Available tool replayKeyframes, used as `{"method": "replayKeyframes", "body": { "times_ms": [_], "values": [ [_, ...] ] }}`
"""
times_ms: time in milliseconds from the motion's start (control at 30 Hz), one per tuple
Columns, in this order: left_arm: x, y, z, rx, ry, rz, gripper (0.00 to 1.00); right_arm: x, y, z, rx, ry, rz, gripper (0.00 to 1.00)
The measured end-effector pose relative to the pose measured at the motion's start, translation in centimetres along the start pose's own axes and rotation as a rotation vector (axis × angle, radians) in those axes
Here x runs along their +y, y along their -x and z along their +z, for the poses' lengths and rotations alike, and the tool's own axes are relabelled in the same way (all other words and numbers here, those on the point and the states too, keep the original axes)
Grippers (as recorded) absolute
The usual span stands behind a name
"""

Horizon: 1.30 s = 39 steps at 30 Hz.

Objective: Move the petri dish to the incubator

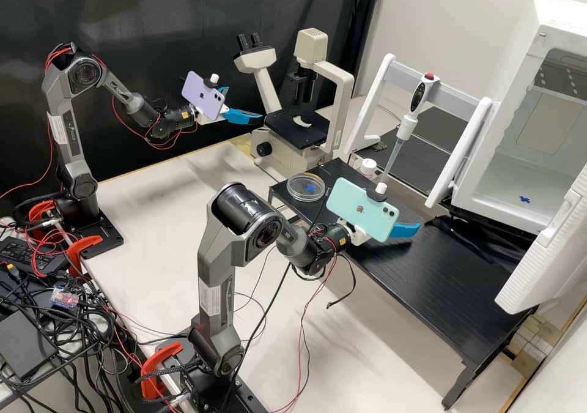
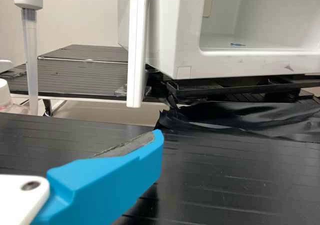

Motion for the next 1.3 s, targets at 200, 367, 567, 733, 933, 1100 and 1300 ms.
{"method": "replayKeyframes", "body": {
  "times_ms": [200, 367, 567, 733, 933, 1100, 1300],
  "values": [
    [0.0, 0.0, 0.0, 0.000, 0.000, 0.000, 1.00, 0.0, 0.0, 0.0, 0.000, 0.000, 0.000, 1.00],
    [0.0, 0.0, 0.0, 0.000, 0.000, 0.000, 1.00, -0.1, 0.2, 0.1, 0.002, 0.000, 0.002, 1.00],
    [0.0, 0.0, 0.0, 0.000, 0.000, 0.000, 1.00, 0.3, 1.8, -0.4, 0.035, -0.024, 0.028, 1.00],
    [0.0, 0.0, 0.0, 0.000, 0.000, 0.000, 1.00, 0.5, 4.0, -2.3, 0.155, -0.042, 0.041, 1.00],
    [0.0, 0.0, 0.0, 0.000, 0.000, 0.000, 1.00, -1.7, 6.5, -5.3, 0.321, -0.030, -0.038, 1.00],
    [0.0, 0.0, 0.0, 0.000, 0.000, 0.000, 1.00, -3.8, 7.8, -7.0, 0.414, -0.024, -0.133, 1.00],
    [0.0, 0.0, 0.0, 0.000, 0.000, 0.000, 1.00, -5.3, 8.3, -8.0, 0.475, 0.010, -0.193, 1.00]
  ]
}}
